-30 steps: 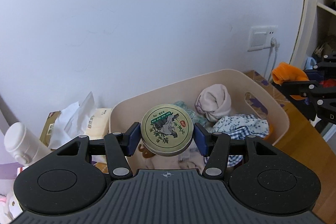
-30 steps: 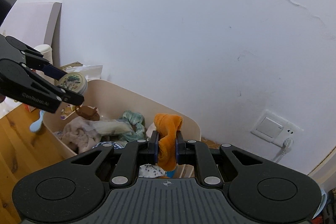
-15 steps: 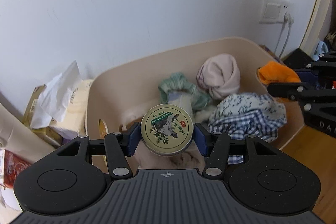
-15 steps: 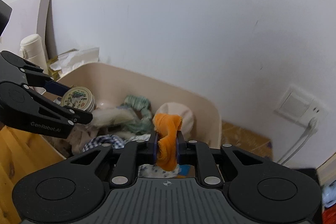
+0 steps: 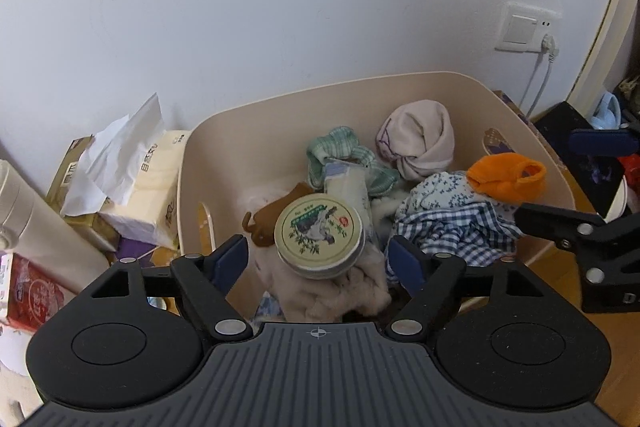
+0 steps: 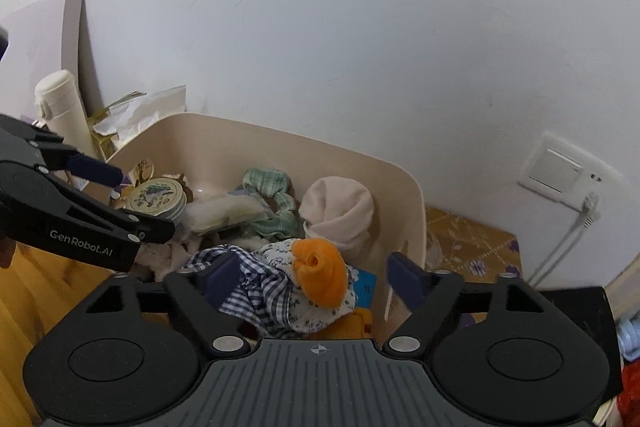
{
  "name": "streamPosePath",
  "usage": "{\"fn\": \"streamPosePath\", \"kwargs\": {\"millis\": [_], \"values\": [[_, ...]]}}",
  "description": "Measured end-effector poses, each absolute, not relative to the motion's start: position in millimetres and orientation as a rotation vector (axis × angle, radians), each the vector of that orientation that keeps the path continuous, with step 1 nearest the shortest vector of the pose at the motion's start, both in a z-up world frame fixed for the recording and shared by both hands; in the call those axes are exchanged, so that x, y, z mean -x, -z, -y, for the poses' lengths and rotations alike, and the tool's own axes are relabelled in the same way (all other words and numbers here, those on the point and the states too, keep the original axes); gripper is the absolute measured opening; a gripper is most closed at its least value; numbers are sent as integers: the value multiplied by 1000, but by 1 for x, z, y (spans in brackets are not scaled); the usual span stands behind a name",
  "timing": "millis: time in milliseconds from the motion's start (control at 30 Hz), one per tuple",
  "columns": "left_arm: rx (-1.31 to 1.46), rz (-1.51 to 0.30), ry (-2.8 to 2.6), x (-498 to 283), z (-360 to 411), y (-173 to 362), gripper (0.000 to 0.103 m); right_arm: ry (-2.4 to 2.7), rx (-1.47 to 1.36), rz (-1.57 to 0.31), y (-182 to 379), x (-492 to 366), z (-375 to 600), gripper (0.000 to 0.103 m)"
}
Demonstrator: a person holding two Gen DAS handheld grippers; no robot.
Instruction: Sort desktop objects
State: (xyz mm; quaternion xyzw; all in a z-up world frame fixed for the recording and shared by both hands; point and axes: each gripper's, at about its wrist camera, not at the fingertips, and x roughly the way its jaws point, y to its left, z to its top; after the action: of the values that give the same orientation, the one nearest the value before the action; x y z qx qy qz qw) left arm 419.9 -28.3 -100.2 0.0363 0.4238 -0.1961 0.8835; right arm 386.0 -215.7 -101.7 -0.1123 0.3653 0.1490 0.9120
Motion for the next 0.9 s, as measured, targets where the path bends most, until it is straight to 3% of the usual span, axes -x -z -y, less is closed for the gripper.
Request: {"fn": "streamPosePath", "kwargs": {"millis": [67,233,900], "values": [[-77,-872,407,-415,26,95,79,-294,228,-753,97,-380,217,97],[-63,-864,389,-399,19,82,82,-275,225,-756,87,-364,218,103],[-31,-826,265,-280,3,5,85,-227,103,-811,37,-267,245,103]]}}
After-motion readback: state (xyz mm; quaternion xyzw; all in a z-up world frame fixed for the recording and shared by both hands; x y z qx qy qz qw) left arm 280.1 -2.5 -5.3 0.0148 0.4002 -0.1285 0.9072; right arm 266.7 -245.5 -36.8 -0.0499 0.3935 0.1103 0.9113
